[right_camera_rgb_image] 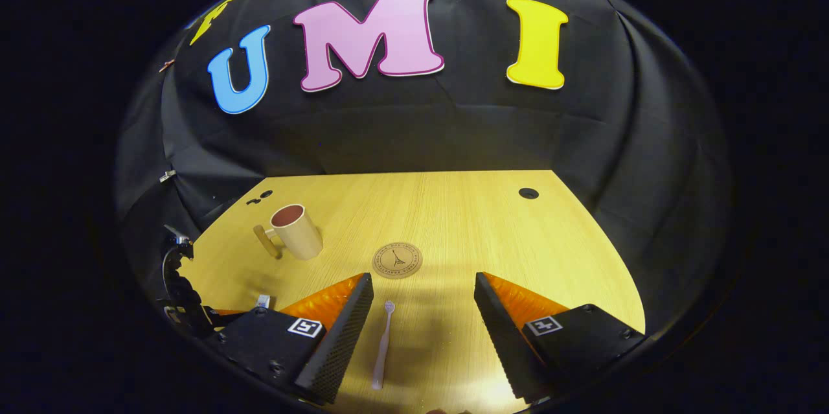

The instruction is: Put the toothbrush and toothpaste on the desktop into the cup, then pick up the cup and place it on the coaster on the desktop.

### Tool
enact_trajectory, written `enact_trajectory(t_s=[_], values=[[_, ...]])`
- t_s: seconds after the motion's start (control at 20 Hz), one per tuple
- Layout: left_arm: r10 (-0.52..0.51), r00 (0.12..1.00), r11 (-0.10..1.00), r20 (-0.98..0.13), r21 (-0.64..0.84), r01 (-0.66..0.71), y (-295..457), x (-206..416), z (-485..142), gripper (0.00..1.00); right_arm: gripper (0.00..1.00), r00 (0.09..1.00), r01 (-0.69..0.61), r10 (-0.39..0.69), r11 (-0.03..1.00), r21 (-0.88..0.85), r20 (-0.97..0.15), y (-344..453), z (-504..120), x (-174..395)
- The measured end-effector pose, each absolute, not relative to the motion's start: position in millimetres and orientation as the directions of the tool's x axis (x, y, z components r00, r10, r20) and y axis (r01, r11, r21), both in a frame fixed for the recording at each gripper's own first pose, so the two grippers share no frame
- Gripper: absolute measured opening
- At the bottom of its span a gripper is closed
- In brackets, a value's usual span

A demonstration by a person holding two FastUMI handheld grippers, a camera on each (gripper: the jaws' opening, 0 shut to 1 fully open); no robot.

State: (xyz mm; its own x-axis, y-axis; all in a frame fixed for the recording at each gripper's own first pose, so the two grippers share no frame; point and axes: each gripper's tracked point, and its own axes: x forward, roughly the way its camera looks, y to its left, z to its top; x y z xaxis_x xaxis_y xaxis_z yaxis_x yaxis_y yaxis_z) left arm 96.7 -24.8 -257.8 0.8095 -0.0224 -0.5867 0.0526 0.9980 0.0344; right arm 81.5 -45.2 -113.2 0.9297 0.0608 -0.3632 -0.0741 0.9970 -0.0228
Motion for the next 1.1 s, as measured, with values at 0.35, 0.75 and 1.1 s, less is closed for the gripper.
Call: enact_trajectory(t_s=[0.35,0.75,1.1], values=[[-0.059,0.81,0.986,-0.583,0.095,0.14,-35.7,99.3,-256.8,0.34,0.96,0.898,-0.094,0.079,0.995,-0.014,-0.433,-36.8,-139.2,82.4],[-0.144,0.786,0.984,-0.602,-0.005,0.177,-34.9,91.2,-250.9,0.23,0.97,0.796,-0.103,0.078,0.995,-0.006,-0.6,-35.5,-197.8,70.4],[-0.17,0.831,0.985,-0.529,-0.069,0.157,-30.2,75.0,-218.5,0.22,0.99,0.727,-0.117,0.081,0.993,-0.007,-0.681,-20.1,-230.2,70.8]])
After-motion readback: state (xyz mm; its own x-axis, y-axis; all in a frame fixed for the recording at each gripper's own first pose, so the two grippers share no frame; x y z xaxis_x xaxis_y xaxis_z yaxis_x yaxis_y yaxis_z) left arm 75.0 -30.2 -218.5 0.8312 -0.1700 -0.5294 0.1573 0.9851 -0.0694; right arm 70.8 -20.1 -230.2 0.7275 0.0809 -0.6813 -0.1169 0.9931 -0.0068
